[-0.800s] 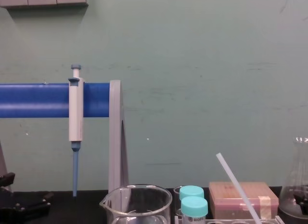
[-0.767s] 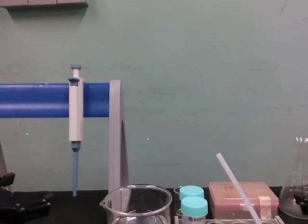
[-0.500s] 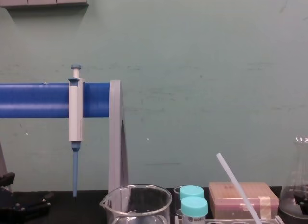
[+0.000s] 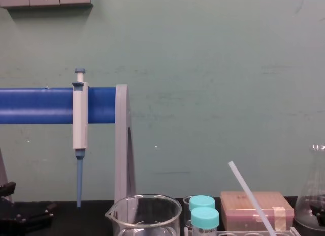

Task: Pick up the stirring rod with one hand, then place it down.

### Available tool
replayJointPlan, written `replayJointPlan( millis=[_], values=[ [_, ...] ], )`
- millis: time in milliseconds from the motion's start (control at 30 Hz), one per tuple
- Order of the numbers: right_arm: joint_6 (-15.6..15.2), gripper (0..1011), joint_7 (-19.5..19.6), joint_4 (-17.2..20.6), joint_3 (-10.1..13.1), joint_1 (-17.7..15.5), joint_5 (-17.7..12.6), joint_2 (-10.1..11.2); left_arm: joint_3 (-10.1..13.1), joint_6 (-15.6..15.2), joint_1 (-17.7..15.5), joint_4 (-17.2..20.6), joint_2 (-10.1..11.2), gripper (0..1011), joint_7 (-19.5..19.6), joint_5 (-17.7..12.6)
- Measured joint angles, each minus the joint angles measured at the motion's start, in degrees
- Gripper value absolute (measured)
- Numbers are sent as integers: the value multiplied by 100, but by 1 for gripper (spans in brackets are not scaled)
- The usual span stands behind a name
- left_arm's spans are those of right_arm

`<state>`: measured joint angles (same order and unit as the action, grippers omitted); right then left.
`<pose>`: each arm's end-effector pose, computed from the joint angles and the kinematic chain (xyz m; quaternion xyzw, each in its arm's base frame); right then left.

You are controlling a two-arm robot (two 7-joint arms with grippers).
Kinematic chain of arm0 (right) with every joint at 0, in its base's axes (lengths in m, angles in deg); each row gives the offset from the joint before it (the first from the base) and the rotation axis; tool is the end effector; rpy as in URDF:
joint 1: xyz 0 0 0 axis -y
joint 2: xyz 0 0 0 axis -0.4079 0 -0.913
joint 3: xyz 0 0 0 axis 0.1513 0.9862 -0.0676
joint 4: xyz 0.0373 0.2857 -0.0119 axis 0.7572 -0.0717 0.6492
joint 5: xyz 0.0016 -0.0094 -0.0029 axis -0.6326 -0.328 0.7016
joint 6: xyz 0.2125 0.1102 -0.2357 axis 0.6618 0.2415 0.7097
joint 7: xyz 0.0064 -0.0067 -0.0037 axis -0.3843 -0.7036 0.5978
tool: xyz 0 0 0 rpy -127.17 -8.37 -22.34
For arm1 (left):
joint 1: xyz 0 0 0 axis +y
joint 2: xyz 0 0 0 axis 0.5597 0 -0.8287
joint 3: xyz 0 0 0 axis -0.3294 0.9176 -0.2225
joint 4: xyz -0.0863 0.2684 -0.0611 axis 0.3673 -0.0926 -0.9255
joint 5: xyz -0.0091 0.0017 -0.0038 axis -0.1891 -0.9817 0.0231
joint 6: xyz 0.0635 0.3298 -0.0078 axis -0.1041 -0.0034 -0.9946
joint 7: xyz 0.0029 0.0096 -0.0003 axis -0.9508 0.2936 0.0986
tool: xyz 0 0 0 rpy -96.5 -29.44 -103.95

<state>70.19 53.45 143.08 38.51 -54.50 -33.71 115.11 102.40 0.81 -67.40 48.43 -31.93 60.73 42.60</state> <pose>0.3833 -0.0746 -0.3060 -0.1416 -0.1325 -0.5800 0.7912 0.3835 0.0745 -0.3061 0.1415 -0.1325 0.5799 0.7913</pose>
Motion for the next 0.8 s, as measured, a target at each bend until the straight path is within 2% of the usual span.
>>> replayJointPlan(
  millis=[800],
  values=[
    [0,1000,0,0,0,0,0,0,0,0,0,0,0,1000,0,0]
  ],
)
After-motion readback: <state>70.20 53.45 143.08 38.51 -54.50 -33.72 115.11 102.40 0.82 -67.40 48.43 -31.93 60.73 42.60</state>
